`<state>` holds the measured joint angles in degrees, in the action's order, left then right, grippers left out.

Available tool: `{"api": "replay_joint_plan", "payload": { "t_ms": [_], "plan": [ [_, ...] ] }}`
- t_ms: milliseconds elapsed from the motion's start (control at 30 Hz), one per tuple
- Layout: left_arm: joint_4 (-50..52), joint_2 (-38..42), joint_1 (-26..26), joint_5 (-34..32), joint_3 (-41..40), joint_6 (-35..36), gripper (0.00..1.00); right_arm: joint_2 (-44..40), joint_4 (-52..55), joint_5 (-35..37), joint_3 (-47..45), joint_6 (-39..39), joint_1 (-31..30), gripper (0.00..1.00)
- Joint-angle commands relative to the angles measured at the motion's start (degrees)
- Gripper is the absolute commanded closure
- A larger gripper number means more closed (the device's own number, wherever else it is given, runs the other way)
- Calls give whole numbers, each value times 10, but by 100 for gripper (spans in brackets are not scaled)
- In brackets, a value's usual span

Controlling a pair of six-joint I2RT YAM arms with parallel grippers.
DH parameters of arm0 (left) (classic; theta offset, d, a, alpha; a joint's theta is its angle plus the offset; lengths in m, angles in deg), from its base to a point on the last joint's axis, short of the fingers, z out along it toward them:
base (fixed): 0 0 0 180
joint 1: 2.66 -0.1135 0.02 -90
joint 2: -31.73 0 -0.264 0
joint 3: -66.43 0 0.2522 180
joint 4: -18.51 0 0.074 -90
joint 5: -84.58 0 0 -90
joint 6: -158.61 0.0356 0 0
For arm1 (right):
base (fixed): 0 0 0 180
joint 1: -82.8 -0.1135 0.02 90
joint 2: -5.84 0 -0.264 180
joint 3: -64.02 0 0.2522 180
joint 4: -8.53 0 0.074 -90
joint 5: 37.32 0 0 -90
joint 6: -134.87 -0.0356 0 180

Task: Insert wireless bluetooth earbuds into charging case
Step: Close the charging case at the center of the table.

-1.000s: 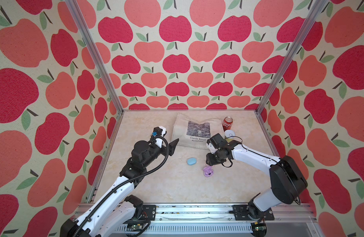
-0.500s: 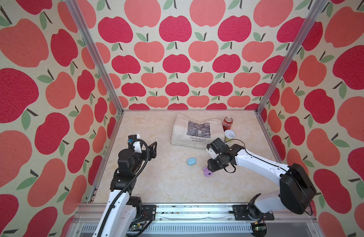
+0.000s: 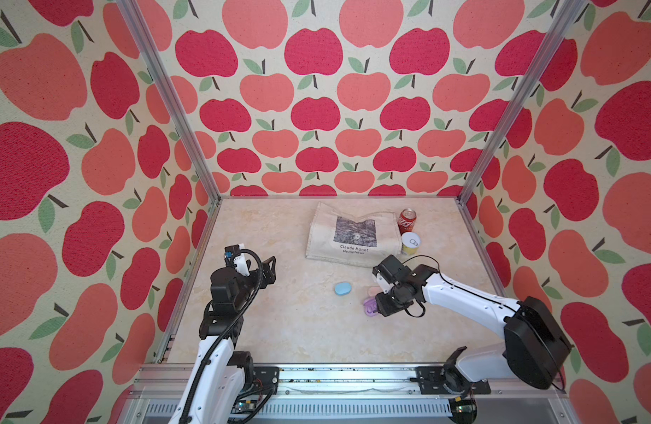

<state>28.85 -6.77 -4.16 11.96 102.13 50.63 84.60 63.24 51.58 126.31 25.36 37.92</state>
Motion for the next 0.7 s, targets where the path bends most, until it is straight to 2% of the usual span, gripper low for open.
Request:
{"api": "replay_joint_plan", "payload": {
  "t_ms": [0,200,433,667],
  "plan": [
    [-12,9,-14,-1,-8,-23,3,-35,-8,20,-10,3,-3,55],
    [-17,3,-30,-13,-17,-43,3,-60,-8,13,-11,4,-4,55],
    [-12,-12,-32,-13,-11,-36,2,-57,-31,0,-30,2,-4,54],
    [-5,-16,-32,-3,-9,-28,1,9,-41,17,72,28,7,50]
  ]
}}
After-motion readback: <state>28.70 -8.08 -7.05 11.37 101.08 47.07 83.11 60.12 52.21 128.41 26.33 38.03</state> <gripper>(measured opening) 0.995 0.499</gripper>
